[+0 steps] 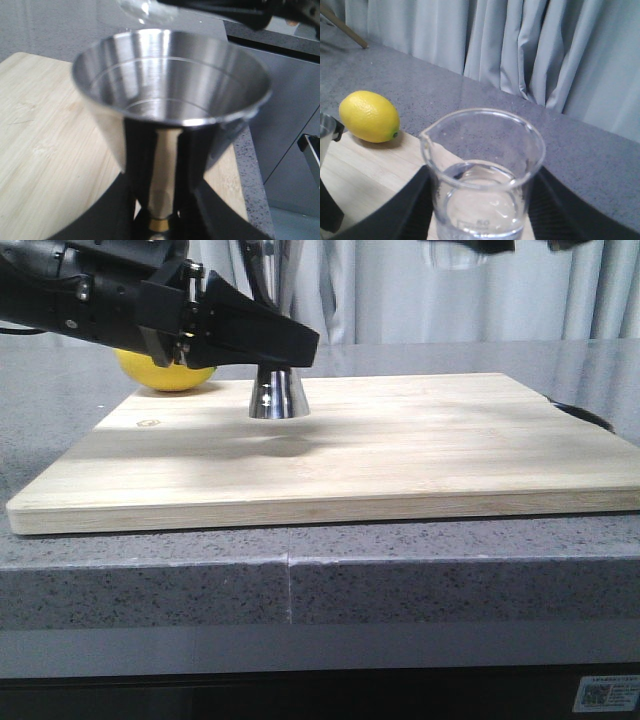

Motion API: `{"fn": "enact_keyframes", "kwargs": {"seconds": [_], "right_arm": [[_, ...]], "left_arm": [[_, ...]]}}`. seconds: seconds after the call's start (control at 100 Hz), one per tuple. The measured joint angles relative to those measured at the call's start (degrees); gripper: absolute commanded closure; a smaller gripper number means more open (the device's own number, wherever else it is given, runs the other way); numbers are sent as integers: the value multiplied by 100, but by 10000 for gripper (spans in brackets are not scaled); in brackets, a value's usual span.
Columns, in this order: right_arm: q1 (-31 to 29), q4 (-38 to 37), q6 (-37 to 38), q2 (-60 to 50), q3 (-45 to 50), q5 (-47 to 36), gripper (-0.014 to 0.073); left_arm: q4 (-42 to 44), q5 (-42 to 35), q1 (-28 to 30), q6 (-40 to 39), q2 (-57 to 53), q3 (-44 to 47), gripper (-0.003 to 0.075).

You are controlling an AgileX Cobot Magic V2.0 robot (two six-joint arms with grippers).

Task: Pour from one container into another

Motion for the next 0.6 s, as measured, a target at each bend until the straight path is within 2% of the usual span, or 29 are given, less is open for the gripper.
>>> {"fn": "enact_keyframes", "kwargs": {"seconds": [0.29,0.6], "right_arm": [[0,-535,0,-317,-606,1101,358],[69,-857,-4,-569,-841,1777,358]], "left_arm": [[-53,5,-267,0,0,0,687],[-62,5,-544,0,0,-244,687]]}}
